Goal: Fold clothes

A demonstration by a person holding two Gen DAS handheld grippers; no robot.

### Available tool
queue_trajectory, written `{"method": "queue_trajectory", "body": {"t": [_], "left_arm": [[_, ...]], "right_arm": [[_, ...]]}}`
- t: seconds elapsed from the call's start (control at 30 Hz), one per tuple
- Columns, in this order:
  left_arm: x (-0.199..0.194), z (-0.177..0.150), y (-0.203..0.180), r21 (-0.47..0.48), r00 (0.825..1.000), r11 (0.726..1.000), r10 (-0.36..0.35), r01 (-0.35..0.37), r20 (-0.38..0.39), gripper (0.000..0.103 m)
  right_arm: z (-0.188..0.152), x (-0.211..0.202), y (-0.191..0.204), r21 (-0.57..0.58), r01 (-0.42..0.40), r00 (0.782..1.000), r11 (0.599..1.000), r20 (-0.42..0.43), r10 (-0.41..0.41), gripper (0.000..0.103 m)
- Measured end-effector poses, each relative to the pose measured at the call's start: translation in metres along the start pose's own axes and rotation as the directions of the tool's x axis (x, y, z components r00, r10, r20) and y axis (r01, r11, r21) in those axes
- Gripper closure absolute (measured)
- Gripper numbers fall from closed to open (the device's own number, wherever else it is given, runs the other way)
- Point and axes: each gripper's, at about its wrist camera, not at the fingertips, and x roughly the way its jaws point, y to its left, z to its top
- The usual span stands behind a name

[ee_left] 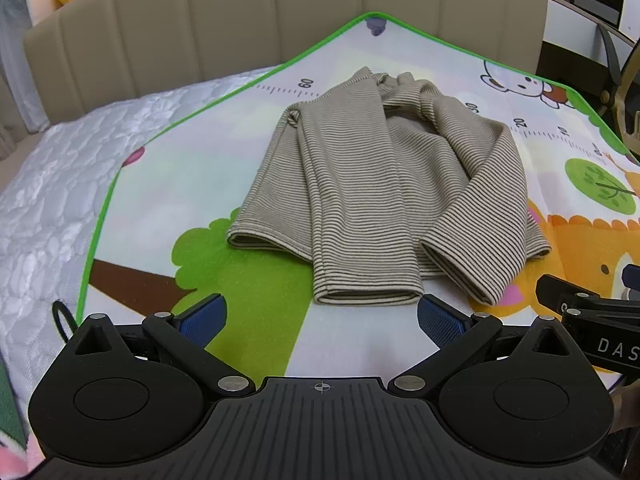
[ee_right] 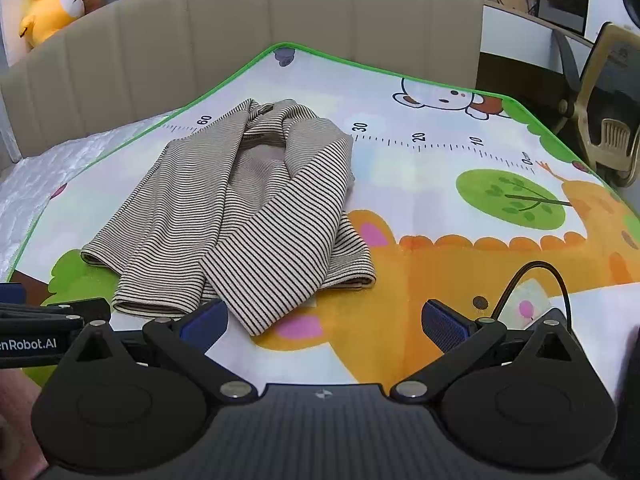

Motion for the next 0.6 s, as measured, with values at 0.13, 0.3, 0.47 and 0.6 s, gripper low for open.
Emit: {"method": "queue_trajectory", "body": {"t": [0.13,0.3,0.47,0.6], "left_arm": [[-0.0004,0.0025,-0.0012,-0.001,1.0,1.0,-0.002,0.002,0.004,0.0],[0.0005,0.0026,-0.0002,-0.001,1.0,1.0,-0.002,0.002,0.009,0.0],[-0.0004,0.0033,-0.0001,-0.002,0.999,1.0,-0.005,0.005,0.032,0.0],[-0.0003,0.0032,-0.0005,-0.003,1.0,1.0,-0.006,0.006,0.028,0.0]], "right_arm": [[0.0005,0.0002,-0.0006,0.0,0.001,1.0,1.0,0.0,-0.001,0.0],[0.0003,-0.0009,-0.0002,-0.001,0.002,1.0,1.0,0.001,-0.002,0.0],[0.0002,-0.0017,-0.0007,-0.002,0.0,1.0,1.0,0.0,0.0,0.0],[0.0004,-0.0019,-0.0011,0.0,0.0,1.0,1.0,-0.001,0.0,0.0]]}}
